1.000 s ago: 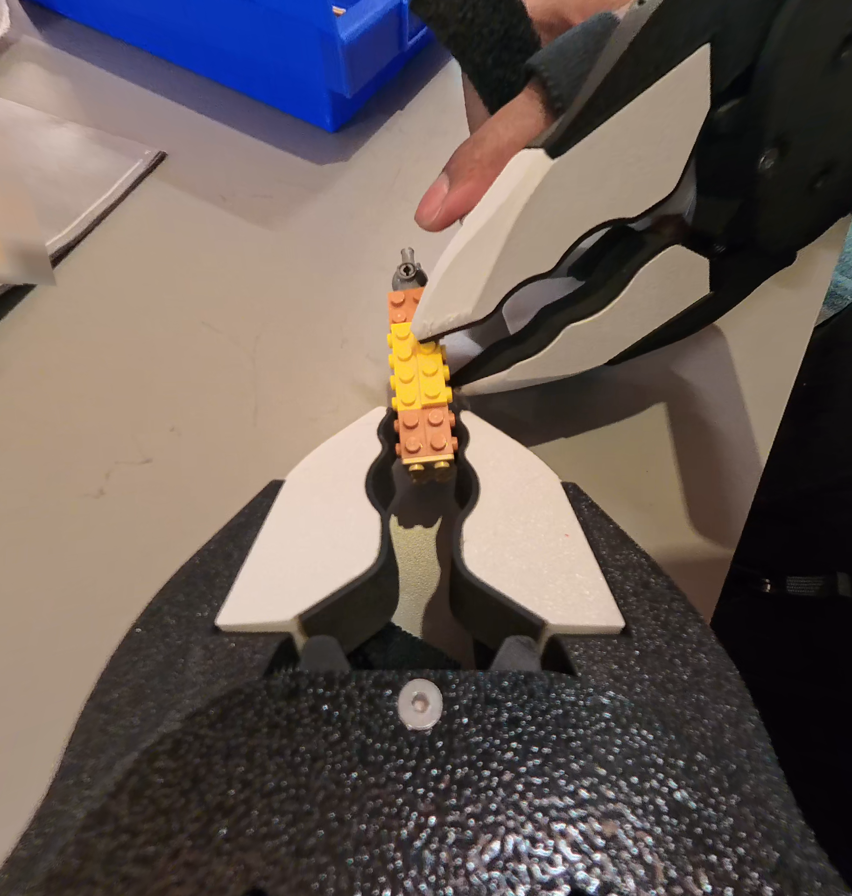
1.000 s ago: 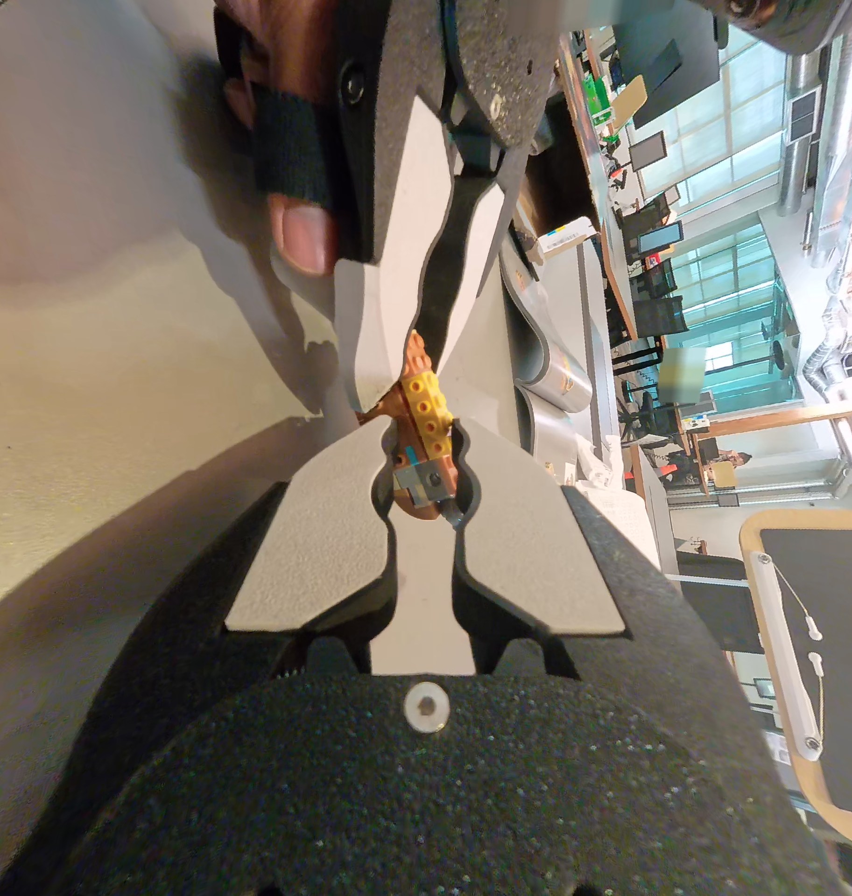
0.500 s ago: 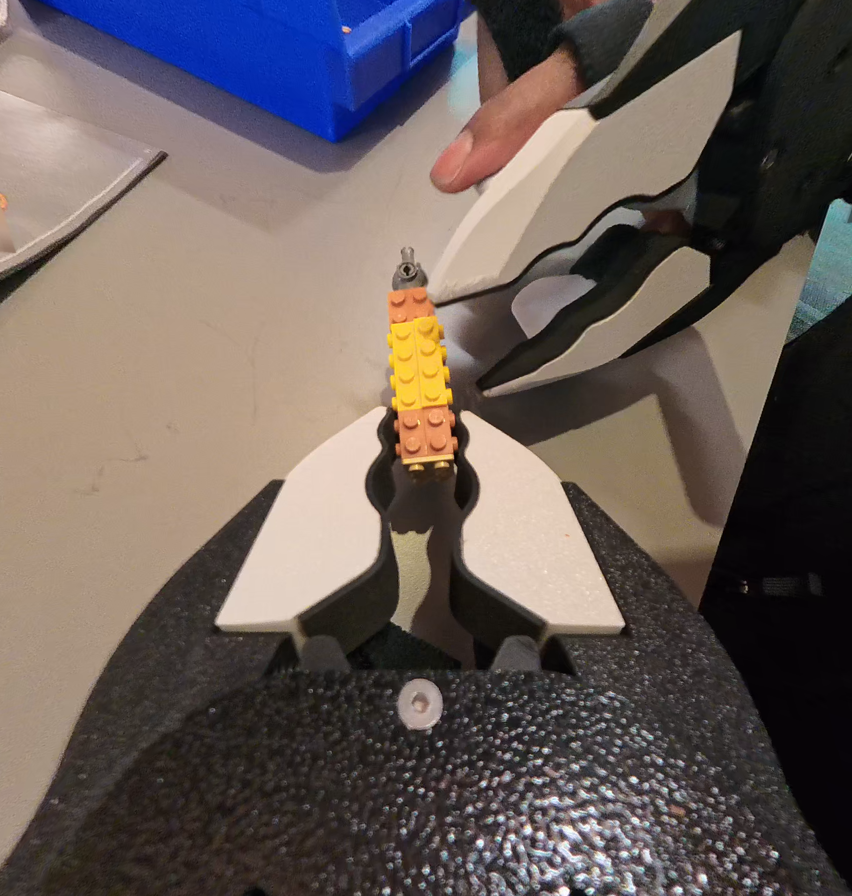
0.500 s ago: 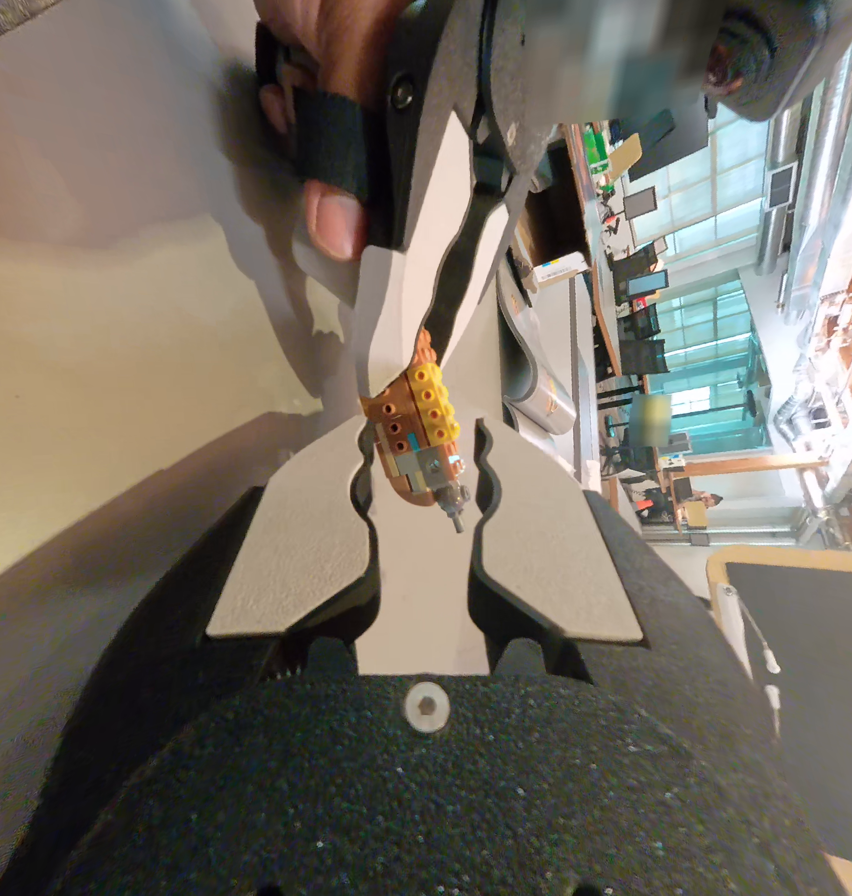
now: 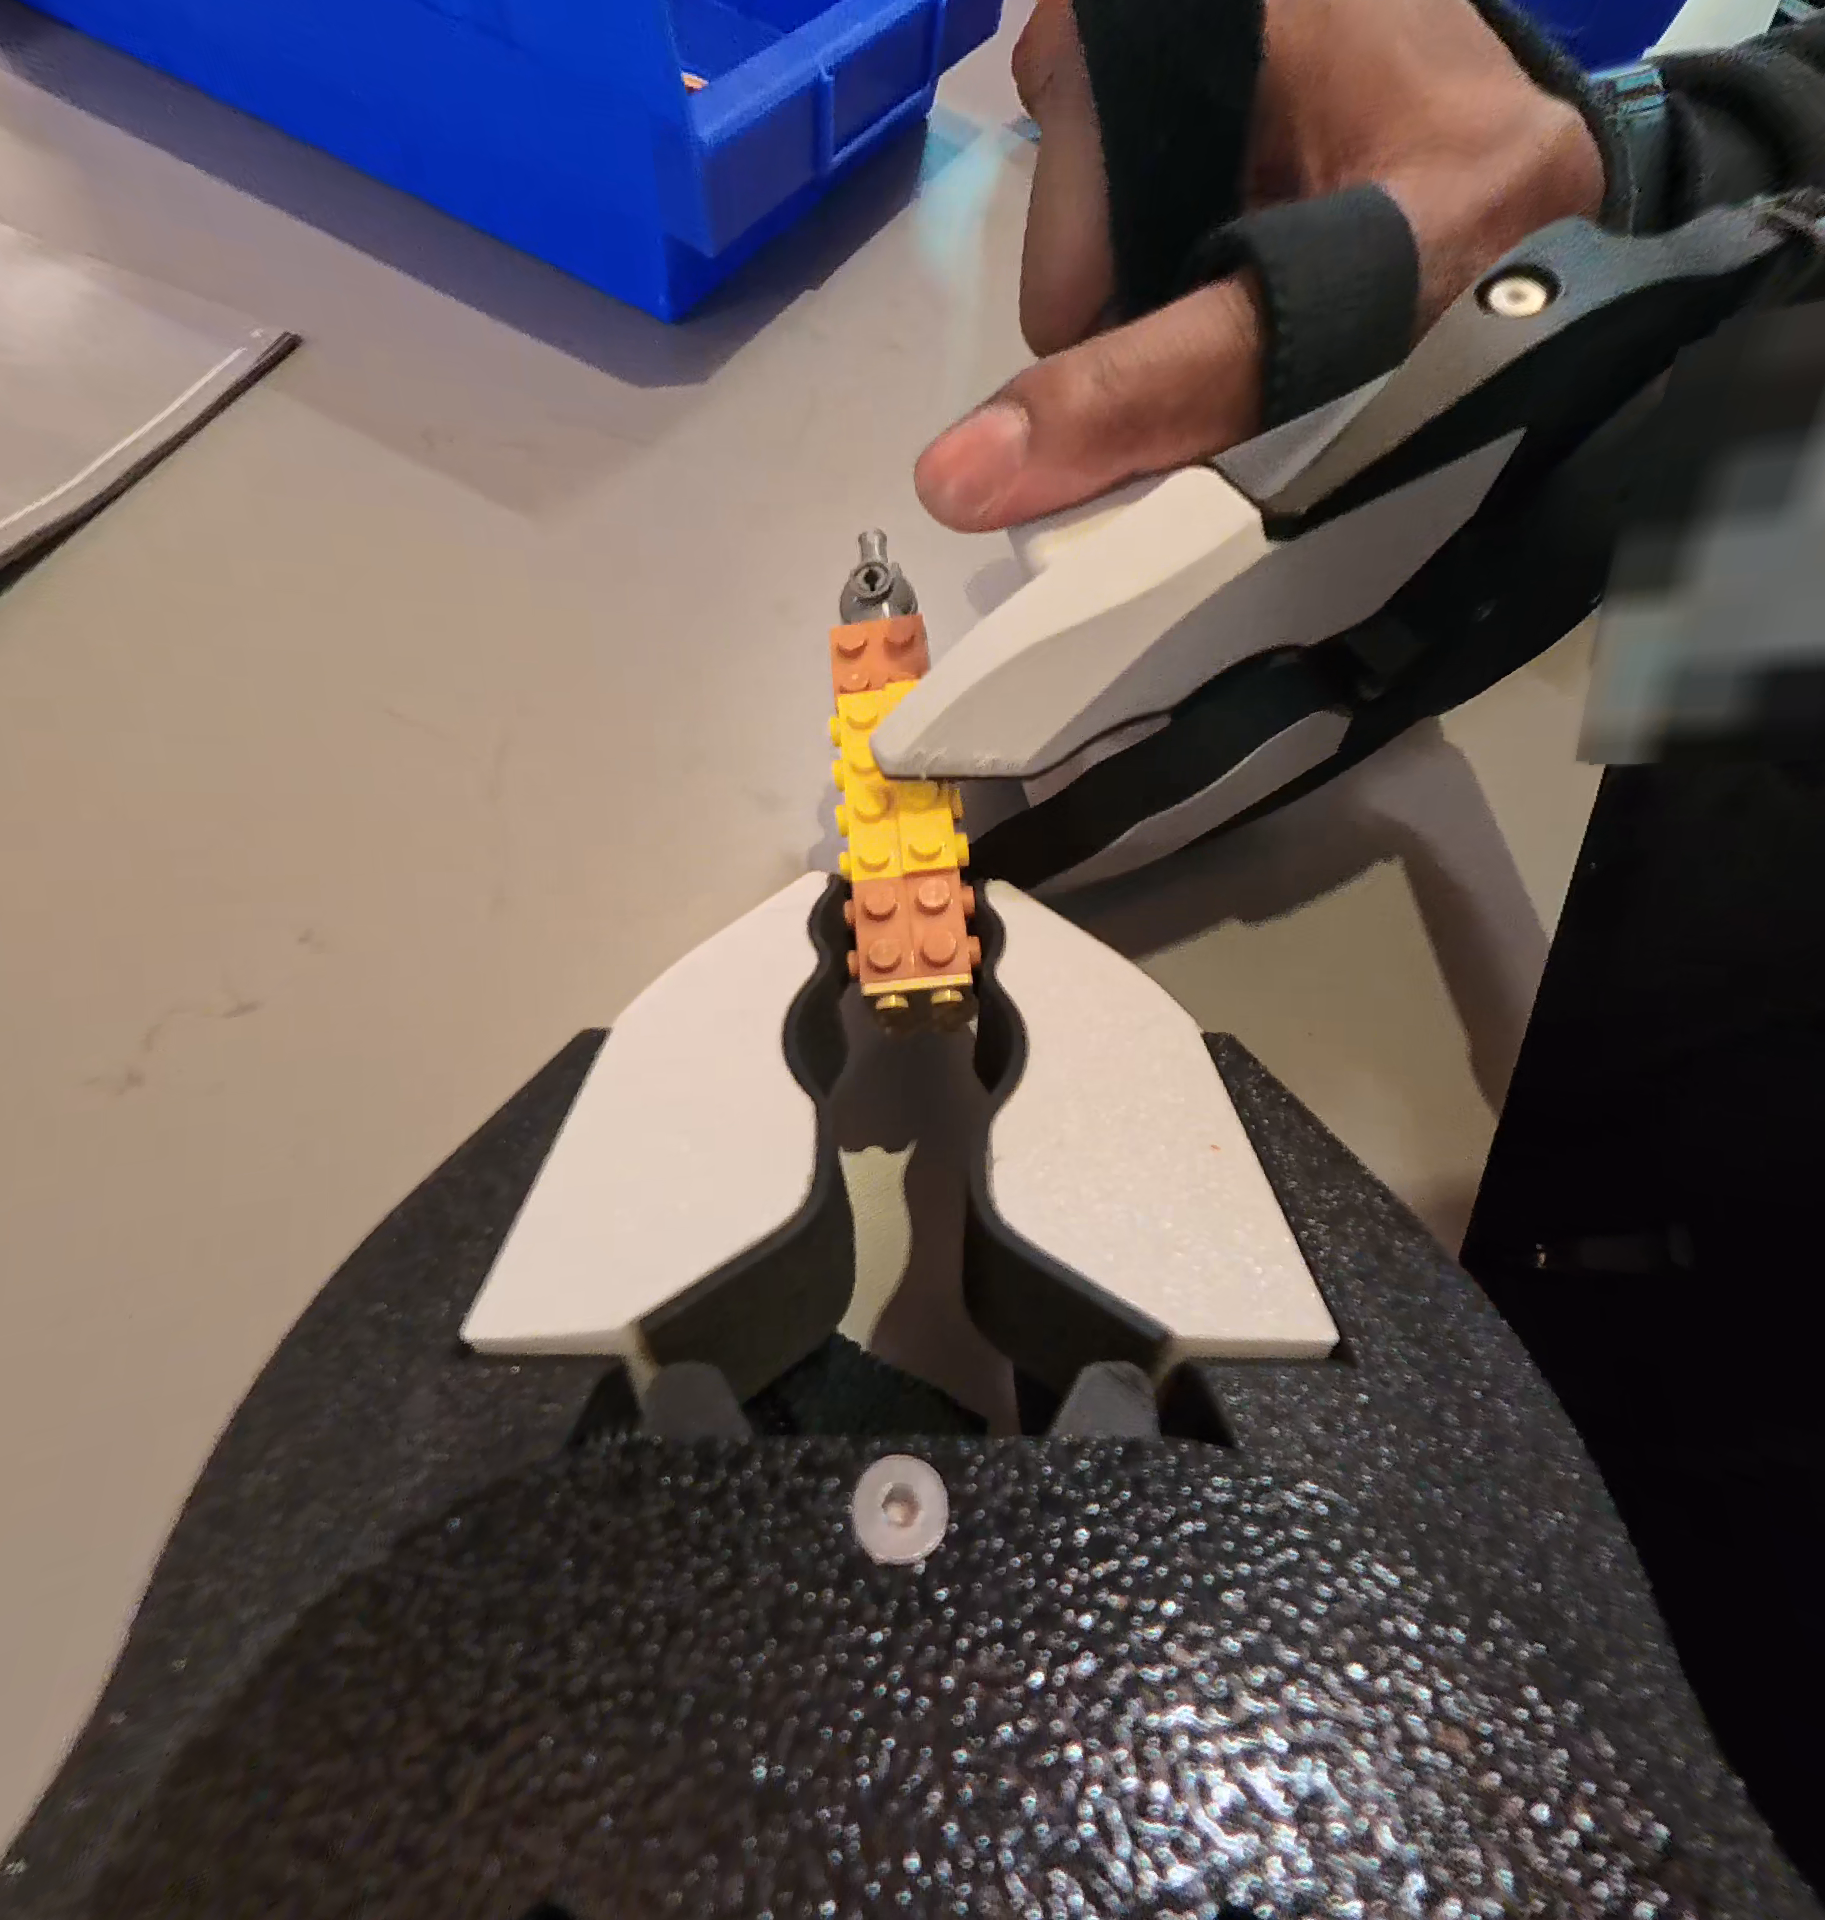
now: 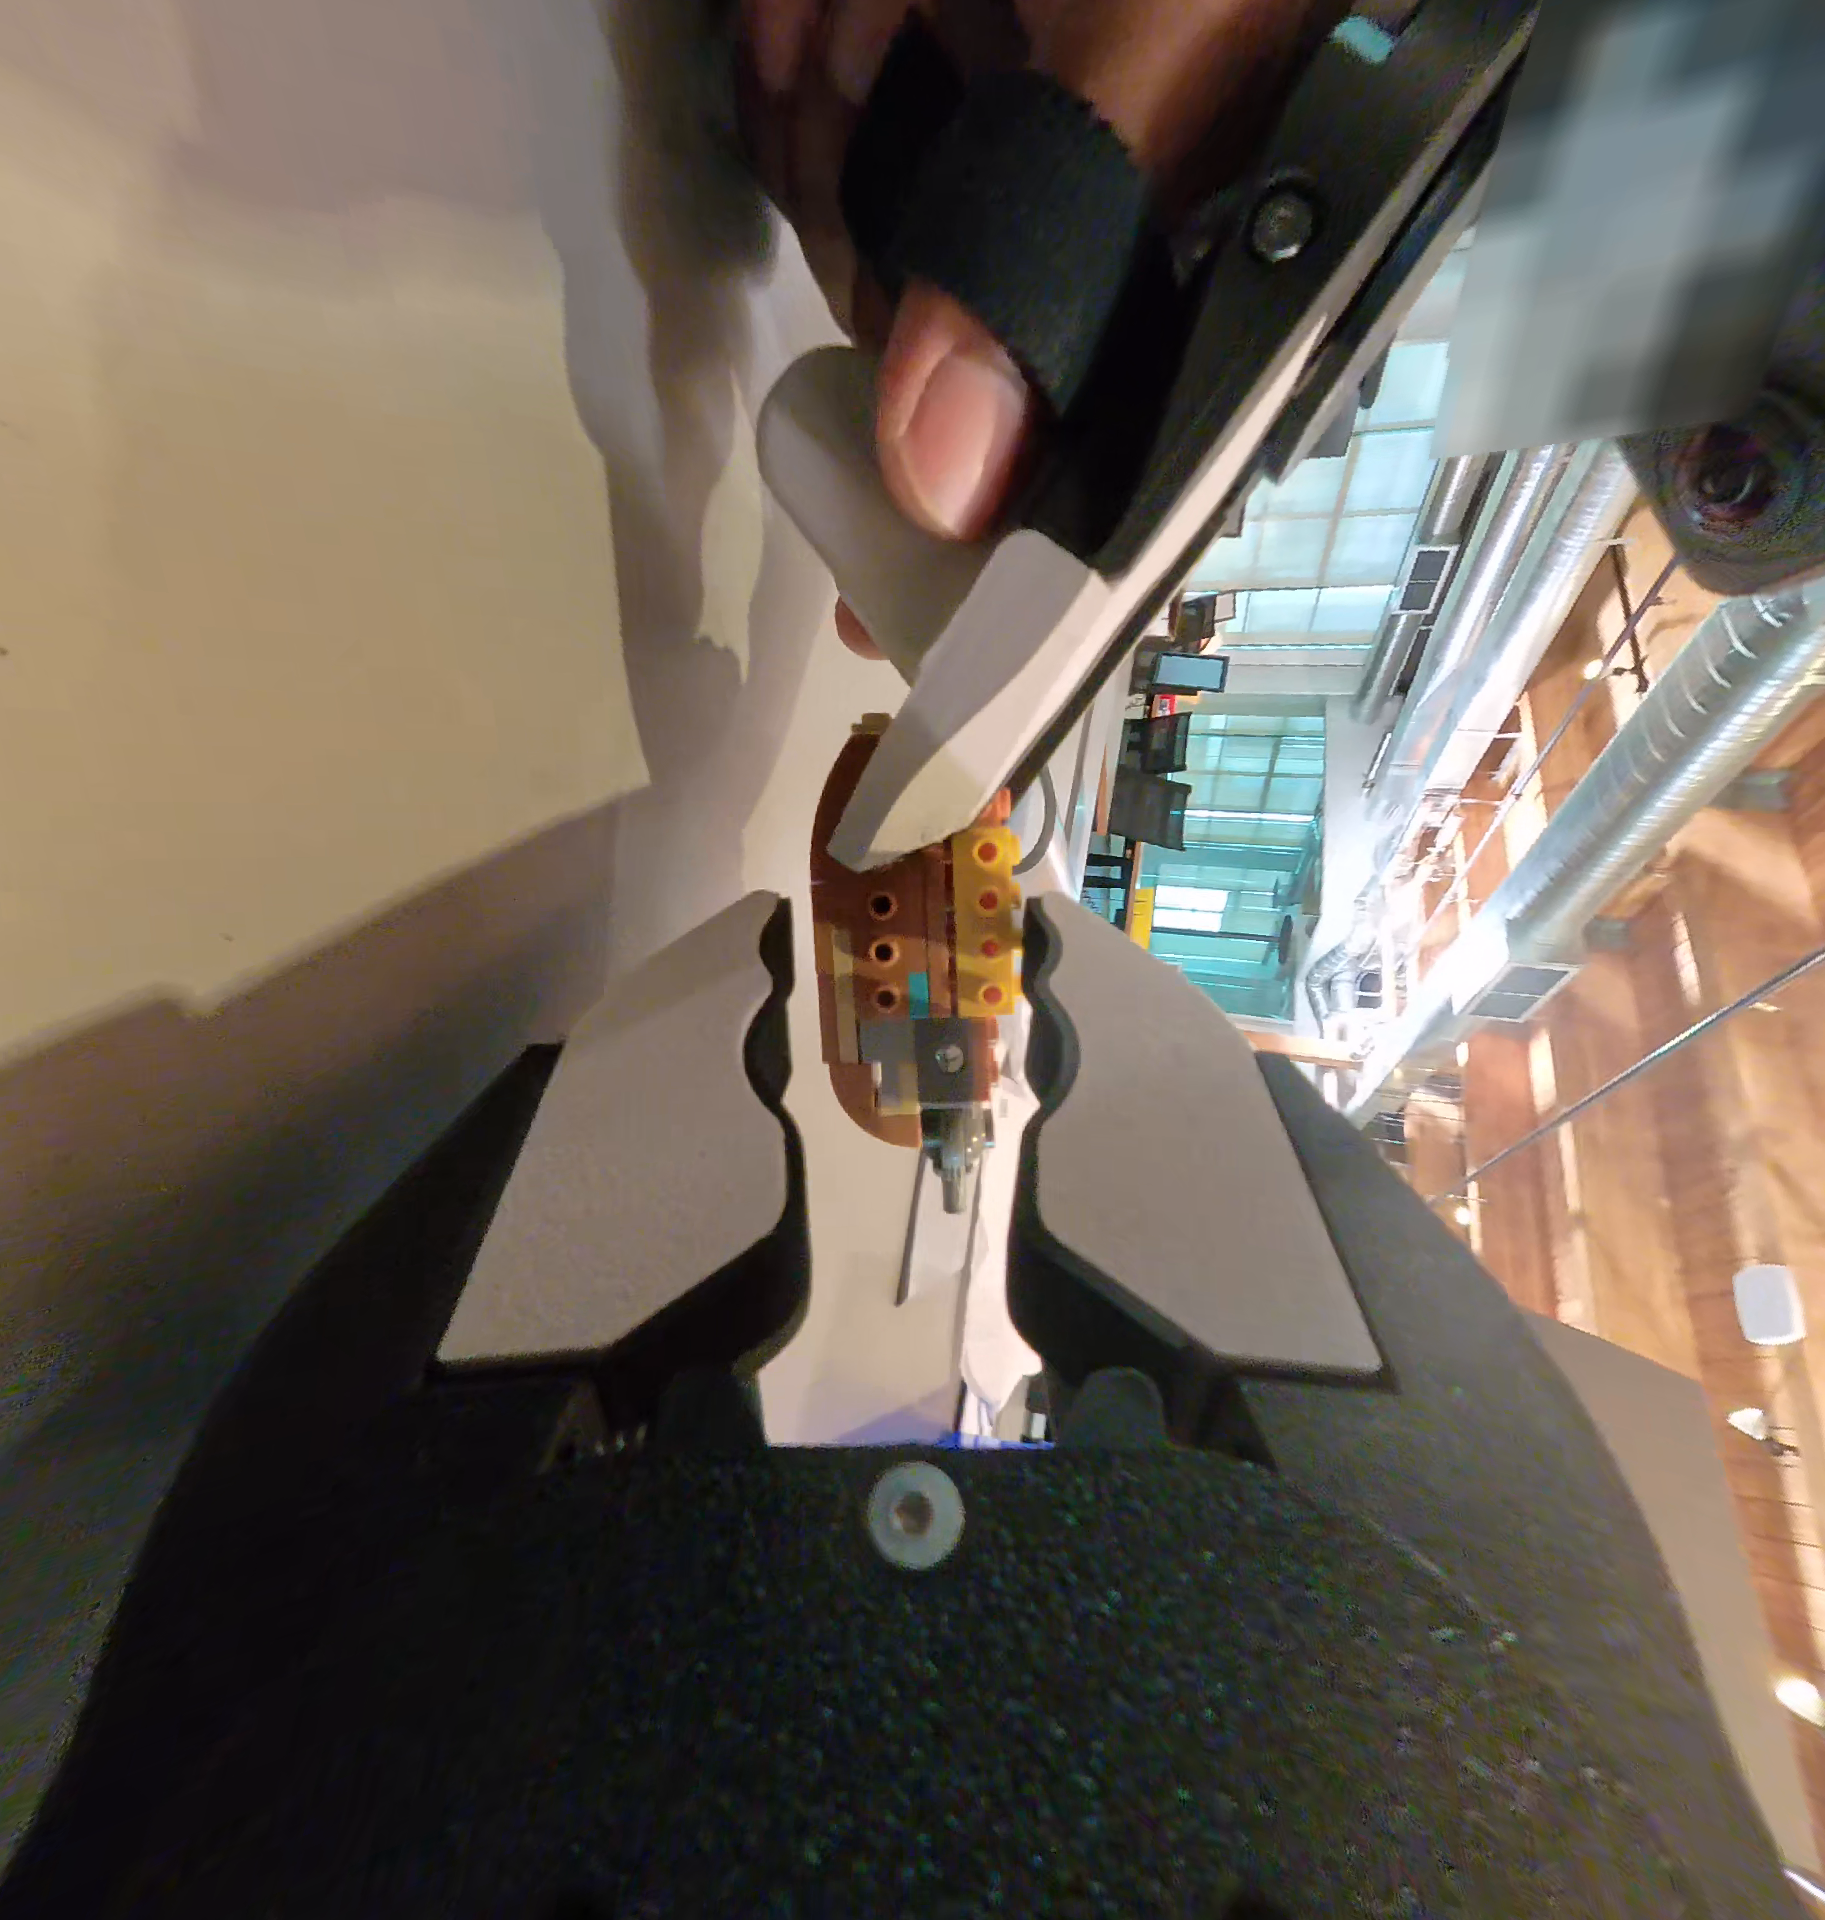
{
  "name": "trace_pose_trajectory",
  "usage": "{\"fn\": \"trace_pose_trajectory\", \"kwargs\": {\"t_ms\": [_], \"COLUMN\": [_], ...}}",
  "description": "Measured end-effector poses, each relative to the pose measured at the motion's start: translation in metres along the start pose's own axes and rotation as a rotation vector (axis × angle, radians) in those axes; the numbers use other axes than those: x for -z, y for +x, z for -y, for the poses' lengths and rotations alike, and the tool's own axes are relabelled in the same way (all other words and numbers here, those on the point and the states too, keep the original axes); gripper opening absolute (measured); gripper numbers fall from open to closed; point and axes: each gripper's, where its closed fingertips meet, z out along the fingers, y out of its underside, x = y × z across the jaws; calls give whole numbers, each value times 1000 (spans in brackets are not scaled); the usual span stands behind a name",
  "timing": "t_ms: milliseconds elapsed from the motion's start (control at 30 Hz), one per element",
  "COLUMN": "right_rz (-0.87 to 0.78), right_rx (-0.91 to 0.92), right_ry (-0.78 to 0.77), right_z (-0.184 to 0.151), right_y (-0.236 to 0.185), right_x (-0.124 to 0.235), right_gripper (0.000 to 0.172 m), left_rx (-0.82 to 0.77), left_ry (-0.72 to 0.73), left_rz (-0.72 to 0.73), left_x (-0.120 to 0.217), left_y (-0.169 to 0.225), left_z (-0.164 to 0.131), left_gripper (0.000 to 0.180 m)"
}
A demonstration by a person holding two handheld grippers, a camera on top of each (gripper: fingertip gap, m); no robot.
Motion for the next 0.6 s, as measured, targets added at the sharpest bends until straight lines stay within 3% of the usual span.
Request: {"fn": "trace_pose_trajectory", "kwargs": {"t_ms": [600], "right_rz": [4], "right_rx": [1], "right_ry": [3], "right_z": [0], "right_y": [6], "right_x": [5], "right_gripper": [37], "left_rx": [-38], "left_ry": [25], "left_rz": [-1], "left_x": [1], "left_y": [5], "left_z": [8], "left_gripper": [21]}}
